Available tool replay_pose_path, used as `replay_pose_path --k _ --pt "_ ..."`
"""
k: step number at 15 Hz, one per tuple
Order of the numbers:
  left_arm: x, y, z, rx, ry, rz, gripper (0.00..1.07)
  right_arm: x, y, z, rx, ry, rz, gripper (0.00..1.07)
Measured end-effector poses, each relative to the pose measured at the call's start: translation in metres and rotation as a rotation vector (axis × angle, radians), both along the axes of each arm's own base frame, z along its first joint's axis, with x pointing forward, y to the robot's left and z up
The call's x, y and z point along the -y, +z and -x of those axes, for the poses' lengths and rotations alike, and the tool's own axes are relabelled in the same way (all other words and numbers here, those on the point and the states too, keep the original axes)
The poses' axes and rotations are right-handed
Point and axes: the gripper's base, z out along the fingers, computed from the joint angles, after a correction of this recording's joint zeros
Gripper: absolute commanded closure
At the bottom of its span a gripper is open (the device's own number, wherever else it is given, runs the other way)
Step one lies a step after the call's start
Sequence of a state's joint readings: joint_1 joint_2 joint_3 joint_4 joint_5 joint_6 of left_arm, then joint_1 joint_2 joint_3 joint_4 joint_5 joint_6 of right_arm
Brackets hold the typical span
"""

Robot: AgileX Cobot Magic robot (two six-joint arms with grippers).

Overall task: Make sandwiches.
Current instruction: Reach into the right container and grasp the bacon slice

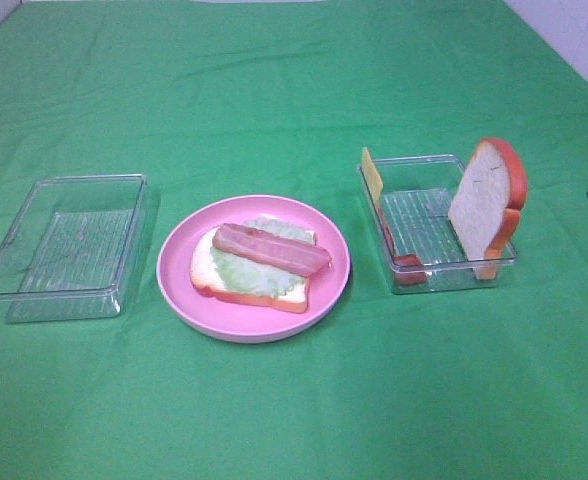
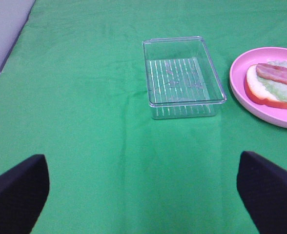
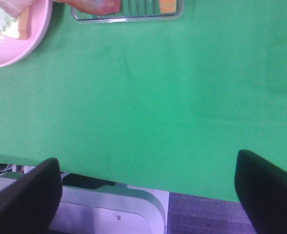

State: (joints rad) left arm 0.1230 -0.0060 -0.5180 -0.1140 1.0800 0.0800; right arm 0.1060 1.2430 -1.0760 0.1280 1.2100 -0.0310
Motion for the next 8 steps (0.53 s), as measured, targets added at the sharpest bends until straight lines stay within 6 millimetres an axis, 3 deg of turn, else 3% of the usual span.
replay_pose_path --k 2,3,4,6,8 --pt "0.000 0.000 0.000 0.000 0.000 0.000 0.09 -0.030 -0.003 -0.028 -0.015 0.034 -0.009 0.15" --pt "0.000 0.000 0.000 0.000 0.000 0.000 0.09 -0.037 -0.003 -0.033 -0.015 0.043 -0.011 0.15" --pt "0.000 0.000 0.000 0.000 0.000 0.000 0.09 -0.070 -0.008 -0.057 -0.013 0.073 -0.021 0.15" --pt "0.000 0.000 0.000 0.000 0.000 0.000 0.09 -0.100 -0.019 -0.079 -0.036 0.114 -0.017 0.15" --pt "0.000 0.000 0.000 0.000 0.000 0.000 0.09 -0.118 -0.029 -0.094 -0.052 0.139 -0.012 0.15"
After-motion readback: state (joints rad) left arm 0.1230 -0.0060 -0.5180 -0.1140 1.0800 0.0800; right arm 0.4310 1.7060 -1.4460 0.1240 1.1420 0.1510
